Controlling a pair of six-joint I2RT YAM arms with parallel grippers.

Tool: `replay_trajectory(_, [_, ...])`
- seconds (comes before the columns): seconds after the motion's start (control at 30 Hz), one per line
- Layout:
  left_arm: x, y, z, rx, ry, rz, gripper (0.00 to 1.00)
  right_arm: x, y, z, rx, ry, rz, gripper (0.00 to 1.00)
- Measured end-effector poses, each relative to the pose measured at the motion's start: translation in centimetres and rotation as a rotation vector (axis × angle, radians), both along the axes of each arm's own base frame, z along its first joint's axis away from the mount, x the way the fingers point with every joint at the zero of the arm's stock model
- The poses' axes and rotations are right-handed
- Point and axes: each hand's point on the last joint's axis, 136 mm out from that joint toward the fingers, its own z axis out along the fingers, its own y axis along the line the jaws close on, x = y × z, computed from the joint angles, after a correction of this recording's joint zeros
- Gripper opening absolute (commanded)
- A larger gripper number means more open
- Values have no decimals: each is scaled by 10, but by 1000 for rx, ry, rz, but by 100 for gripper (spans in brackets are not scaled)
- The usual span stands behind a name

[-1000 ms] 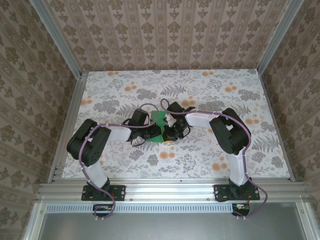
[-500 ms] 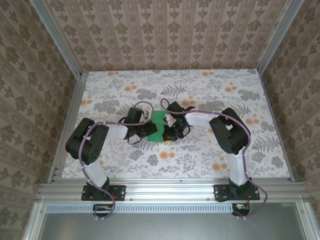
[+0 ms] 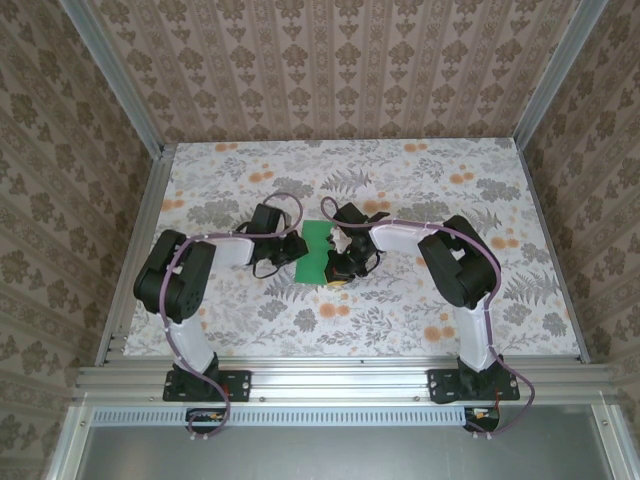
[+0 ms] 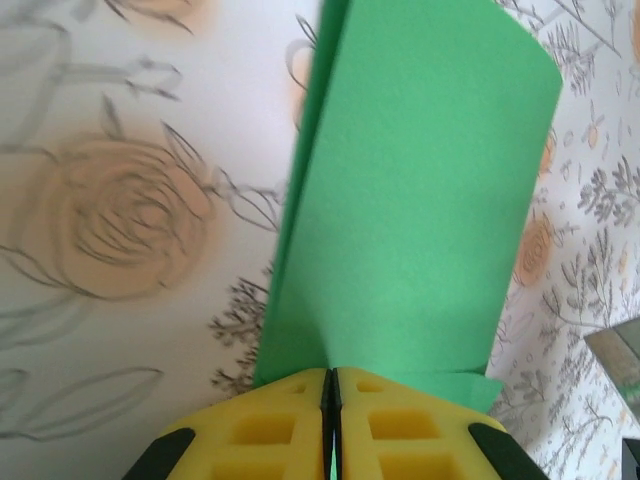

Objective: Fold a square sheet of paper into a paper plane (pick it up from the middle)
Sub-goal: Fold the triangle a second time at the center of the table, then turn over the paper at the center of the table.

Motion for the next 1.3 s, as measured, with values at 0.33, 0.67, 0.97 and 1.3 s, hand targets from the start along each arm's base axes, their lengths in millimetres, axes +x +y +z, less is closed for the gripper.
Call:
replay_trajectory(0.33, [21, 23, 2, 57, -4, 85, 13, 0, 0, 1, 1, -2, 0, 9])
replay_trajectory(0.67, [37, 60, 29, 108, -51, 183, 30, 9, -2, 18, -86, -92, 9, 36])
replay_trajectory(0.97, [9, 88, 45, 101, -74, 226, 62, 51, 4, 97, -130, -403, 34, 46])
replay_trajectory(1.3, [-27, 80, 36, 30, 4, 182, 71, 70, -5, 68, -279, -439, 75, 43])
